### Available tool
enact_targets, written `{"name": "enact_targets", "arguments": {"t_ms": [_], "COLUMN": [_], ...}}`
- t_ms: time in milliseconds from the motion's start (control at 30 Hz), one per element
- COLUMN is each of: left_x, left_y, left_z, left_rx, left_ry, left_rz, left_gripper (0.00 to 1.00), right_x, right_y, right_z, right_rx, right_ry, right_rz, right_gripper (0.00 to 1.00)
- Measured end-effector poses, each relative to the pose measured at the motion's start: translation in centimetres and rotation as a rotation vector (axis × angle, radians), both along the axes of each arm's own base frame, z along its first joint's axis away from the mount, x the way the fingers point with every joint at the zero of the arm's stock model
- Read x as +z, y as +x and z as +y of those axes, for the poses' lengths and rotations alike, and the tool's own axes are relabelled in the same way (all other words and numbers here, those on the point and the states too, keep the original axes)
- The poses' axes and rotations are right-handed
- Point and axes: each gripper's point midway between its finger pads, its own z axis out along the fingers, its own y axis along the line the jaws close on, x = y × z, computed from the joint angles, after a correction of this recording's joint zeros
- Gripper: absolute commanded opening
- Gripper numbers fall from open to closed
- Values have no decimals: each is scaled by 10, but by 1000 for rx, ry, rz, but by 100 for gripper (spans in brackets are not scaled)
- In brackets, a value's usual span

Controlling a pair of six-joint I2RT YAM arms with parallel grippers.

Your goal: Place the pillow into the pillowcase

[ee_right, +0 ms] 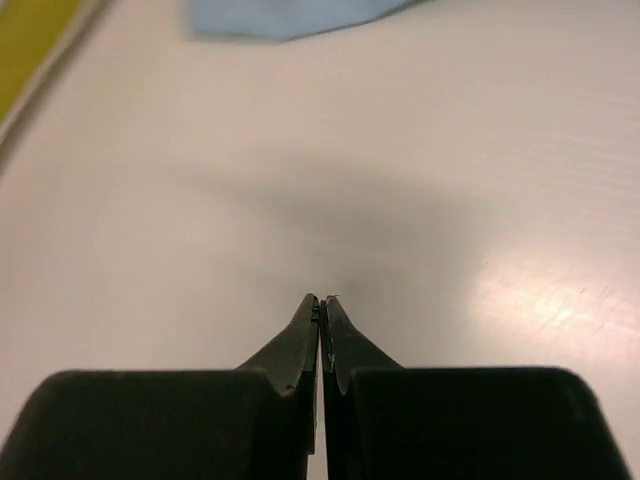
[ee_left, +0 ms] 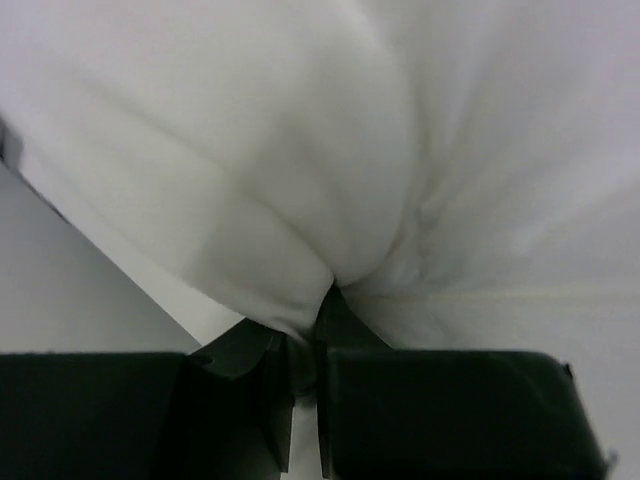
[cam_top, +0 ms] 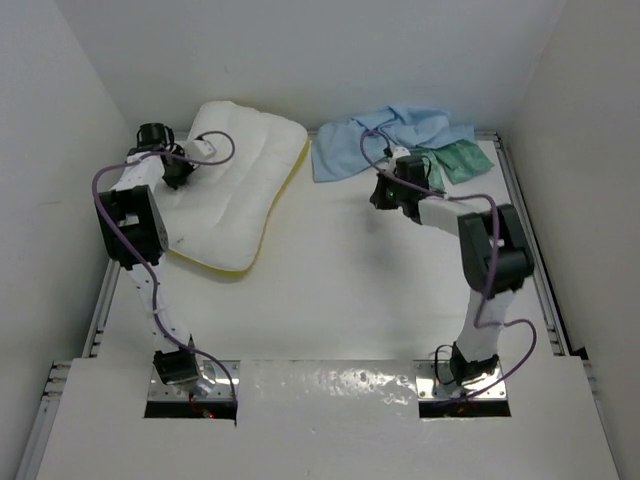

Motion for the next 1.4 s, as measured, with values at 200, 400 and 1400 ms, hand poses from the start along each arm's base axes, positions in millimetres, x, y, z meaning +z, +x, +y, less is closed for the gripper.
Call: {"name": "enact_targets", "arguments": {"t_ms": [200, 400, 1400], "left_x": [9, 9, 234], "left_y": [-3, 17, -4], "left_z": [-48, -88, -131], "left_rx": [-560, -576, -67], "left_ry": [145, 128, -678], "left_rz": [8, -71, -370], "left_gripper": [2, 61, 94], "right_x": [100, 162, 93], "right_y": [-69, 90, -167], "right_z": [26, -61, -238], "right_rx": [257, -85, -733], "right_ry": [-101, -204, -328], "right_rz": [-242, -289, 88], "right_gripper": [89, 99, 91]}}
